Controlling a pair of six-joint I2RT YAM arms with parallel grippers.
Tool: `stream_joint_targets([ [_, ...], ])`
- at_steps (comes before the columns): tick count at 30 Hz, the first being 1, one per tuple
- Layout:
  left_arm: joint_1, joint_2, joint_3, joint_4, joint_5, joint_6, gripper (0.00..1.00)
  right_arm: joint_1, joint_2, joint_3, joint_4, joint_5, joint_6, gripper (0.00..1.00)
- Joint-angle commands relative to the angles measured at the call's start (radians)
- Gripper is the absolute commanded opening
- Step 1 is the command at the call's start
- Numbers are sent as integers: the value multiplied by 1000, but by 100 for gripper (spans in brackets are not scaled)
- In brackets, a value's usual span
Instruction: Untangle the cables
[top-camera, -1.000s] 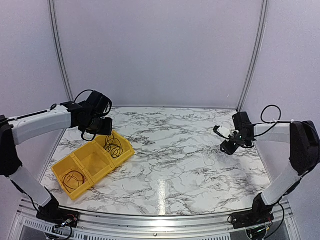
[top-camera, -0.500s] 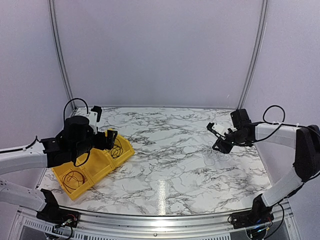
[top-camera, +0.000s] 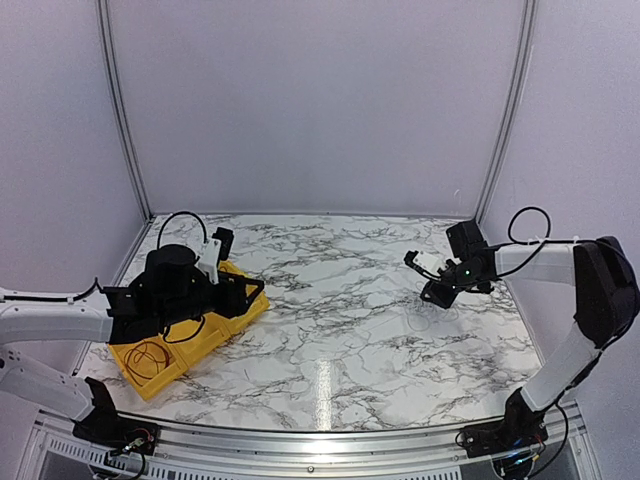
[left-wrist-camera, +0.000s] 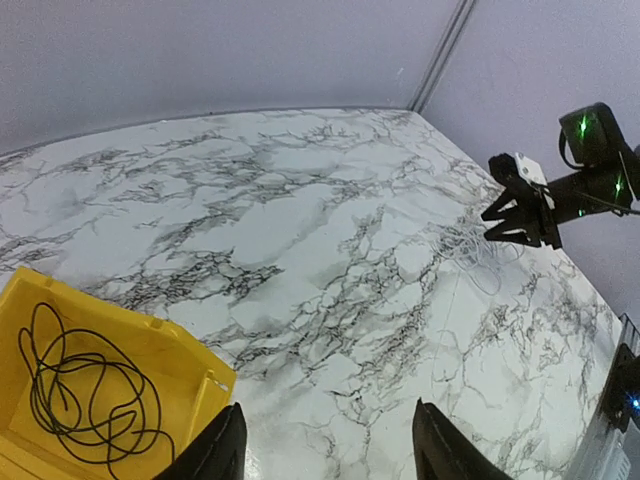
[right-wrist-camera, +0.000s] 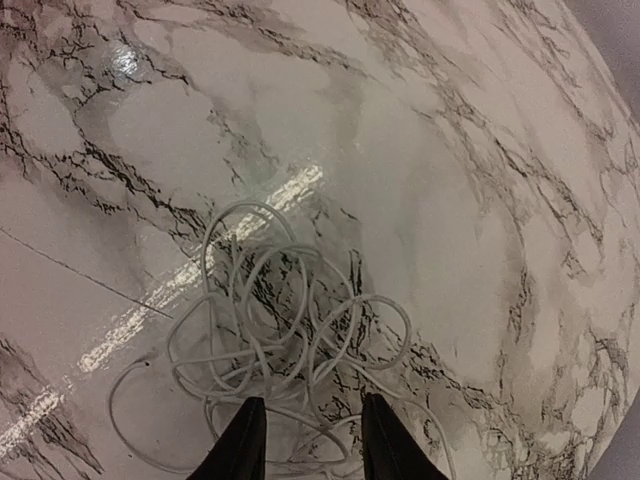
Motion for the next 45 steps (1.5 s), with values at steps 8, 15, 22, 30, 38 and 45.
stream_joint_targets([
  [8,-184,193,126,43,35,20,52,24,38,53,36,33,33,14],
  [15,-276,343,229,41,17,40,54,24,-59,61,8,-1,57,0],
  [22,-337,441,337,43,-23,52,57,25,-296,70,-108,-163,42,0],
  [30,-380,537,496,73,-69,78,59,104,-454,124,-311,-513,10,0],
  [38,-382,632,576,221,-86,33,56,121,-503,85,-335,-629,-17,0],
  [45,-379,802,701,284,-61,-3,52,122,-501,58,-333,-758,-20,0],
])
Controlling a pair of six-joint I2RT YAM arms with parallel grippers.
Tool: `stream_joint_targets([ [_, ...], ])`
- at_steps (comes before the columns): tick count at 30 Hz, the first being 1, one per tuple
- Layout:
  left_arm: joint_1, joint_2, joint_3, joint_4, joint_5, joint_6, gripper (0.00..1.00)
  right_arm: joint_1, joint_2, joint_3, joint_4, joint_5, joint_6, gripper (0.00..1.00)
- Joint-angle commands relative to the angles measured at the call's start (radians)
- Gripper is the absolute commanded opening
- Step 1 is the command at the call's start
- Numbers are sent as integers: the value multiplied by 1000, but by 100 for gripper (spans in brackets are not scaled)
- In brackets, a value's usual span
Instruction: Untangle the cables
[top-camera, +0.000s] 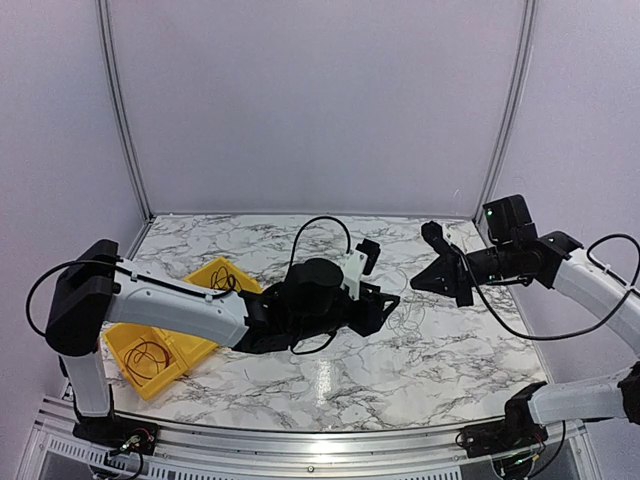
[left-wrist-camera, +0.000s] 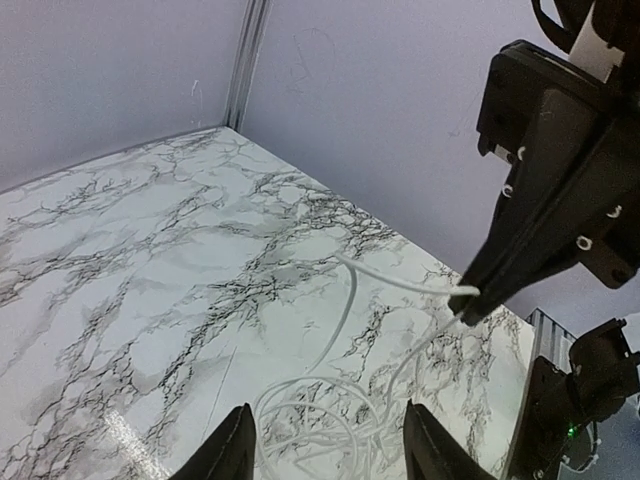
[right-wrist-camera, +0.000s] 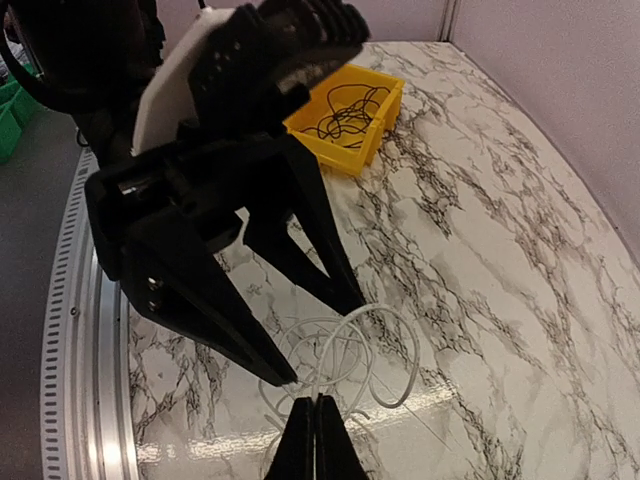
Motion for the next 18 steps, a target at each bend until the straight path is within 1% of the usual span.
stream_joint_targets([
  [1,0,108,79,99,8,-30,52,6,-11,-6,-15,-121,-20,0],
  [6,46,259,184,166,-7,-103,47,7,-13,31,-62,-188,-53,0],
  [9,61,347,229,180,-19,-151,45,6,-16,106,-106,-209,-69,0],
  [14,64,415,208,182,-29,-202,43,2,-19,342,-165,-182,-47,0],
  [18,64,427,161,186,-37,-224,42,-19,0,558,-180,-227,4,0],
])
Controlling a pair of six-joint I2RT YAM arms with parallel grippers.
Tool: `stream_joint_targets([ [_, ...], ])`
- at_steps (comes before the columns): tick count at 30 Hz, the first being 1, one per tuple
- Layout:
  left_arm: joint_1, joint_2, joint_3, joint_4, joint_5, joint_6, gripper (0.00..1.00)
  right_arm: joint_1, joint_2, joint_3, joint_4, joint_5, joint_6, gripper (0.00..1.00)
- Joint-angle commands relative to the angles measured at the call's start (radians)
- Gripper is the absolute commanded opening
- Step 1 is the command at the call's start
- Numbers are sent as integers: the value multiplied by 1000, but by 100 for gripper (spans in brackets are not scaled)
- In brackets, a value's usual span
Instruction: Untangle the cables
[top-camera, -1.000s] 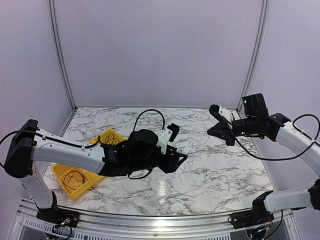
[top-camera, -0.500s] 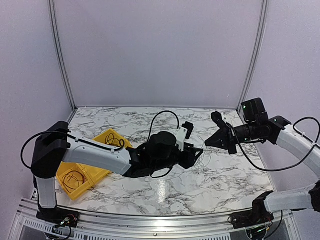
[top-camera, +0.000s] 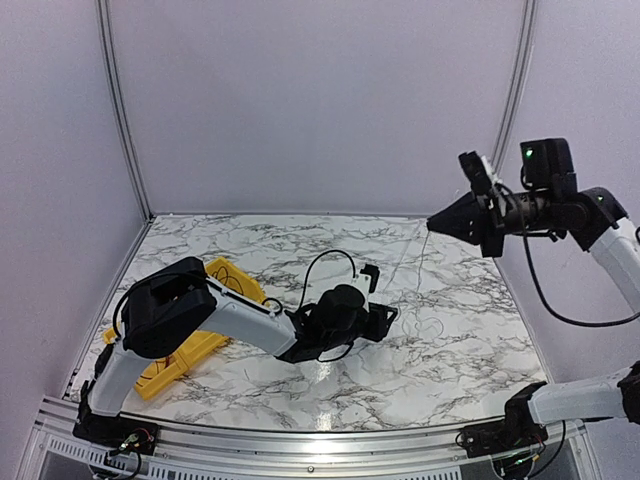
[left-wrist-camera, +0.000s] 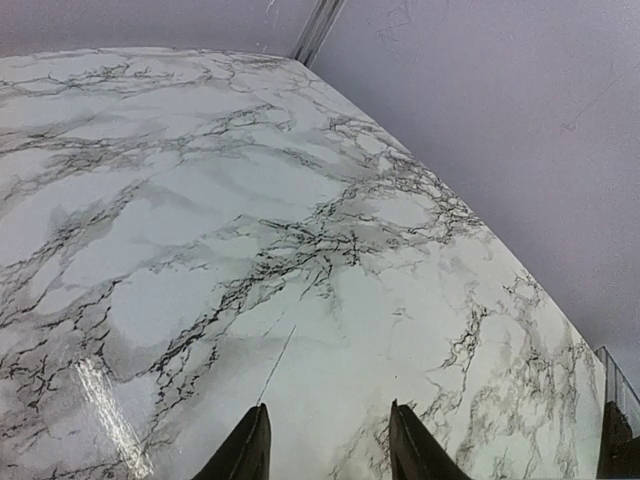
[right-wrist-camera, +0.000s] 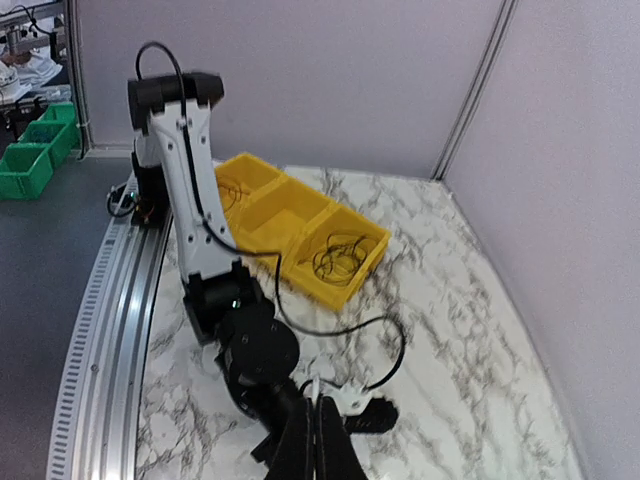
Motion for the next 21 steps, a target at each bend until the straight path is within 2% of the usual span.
stream_joint_targets([
  [1,-5,14,-47,32,-22,-44,42,-23,6,223,-20,-97,54,0],
  [4,-6,5,-82,37,-27,-45,42,-47,28,305,-18,-140,87,0],
  [7,-5,-13,-115,43,-36,-41,42,-68,36,307,9,-132,110,0],
  [15,-11,-148,-291,103,-50,-42,44,-92,-25,37,154,-2,151,0],
  [21,-39,-361,-486,137,-130,11,52,-92,-78,-154,180,74,89,0],
])
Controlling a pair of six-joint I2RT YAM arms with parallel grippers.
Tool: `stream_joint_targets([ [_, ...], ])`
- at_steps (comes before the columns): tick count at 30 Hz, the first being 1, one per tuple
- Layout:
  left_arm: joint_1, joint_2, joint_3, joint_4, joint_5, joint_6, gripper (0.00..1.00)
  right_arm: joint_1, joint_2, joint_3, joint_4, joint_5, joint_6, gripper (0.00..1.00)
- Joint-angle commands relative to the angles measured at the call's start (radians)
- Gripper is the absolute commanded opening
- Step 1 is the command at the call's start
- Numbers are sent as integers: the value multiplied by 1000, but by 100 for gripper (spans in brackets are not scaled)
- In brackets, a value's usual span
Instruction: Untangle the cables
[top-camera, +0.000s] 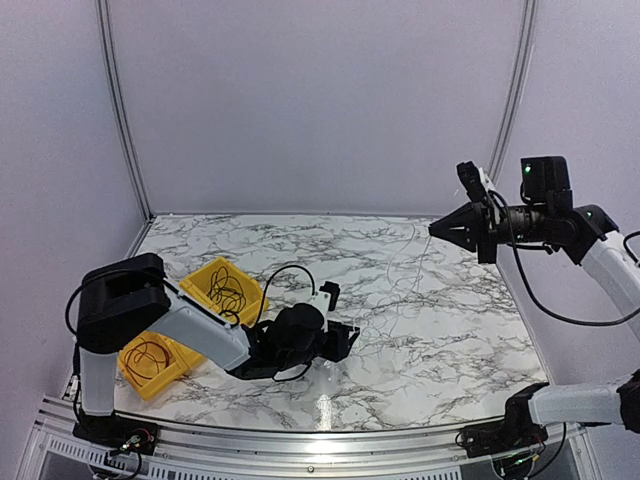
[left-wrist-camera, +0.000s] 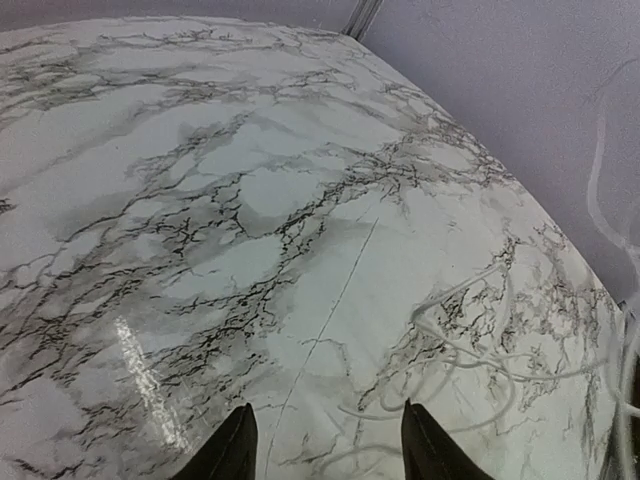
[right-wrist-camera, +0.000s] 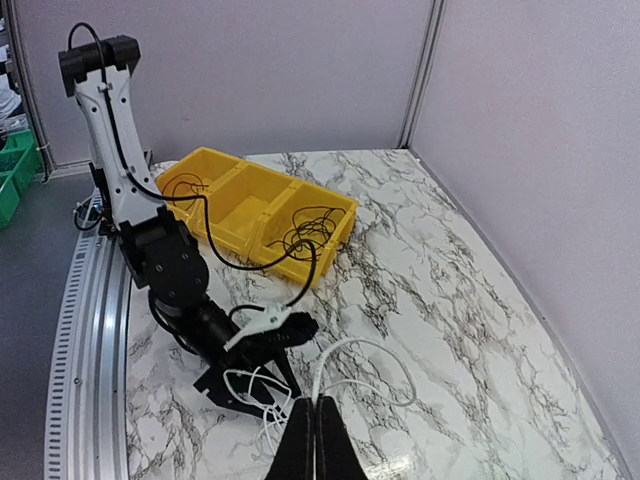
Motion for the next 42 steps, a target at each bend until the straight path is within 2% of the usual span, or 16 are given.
stream_joint_targets([
  [1,-31,-195,-118,73,-82,67,53,-5,-59,-90,54,64,-42,0],
  [7,-107,-360,-195,11,-212,283,59,34,-56,-191,32,99,-102,0],
  [12,-118,-413,-160,8,-146,390,66,90,-39,-221,10,85,-129,0],
  [18,-118,-347,-14,-31,-34,540,66,104,-14,-191,-23,37,-143,0],
  [28,-93,-198,262,-182,-37,709,63,122,5,-161,-88,-11,-160,0],
  [33,-84,-151,335,-186,-73,755,52,122,1,-167,-96,-25,-161,0],
  [37,-84,-119,378,-170,-89,808,30,119,1,-153,-103,-95,-155,0],
  [40,-85,-138,358,-170,-90,790,6,113,6,-135,-98,-83,-152,0],
  [41,-85,-151,339,-170,-91,768,1,110,7,-136,-93,-69,-151,0],
  [42,-85,-168,317,-170,-94,740,0,106,8,-142,-84,-52,-147,0],
])
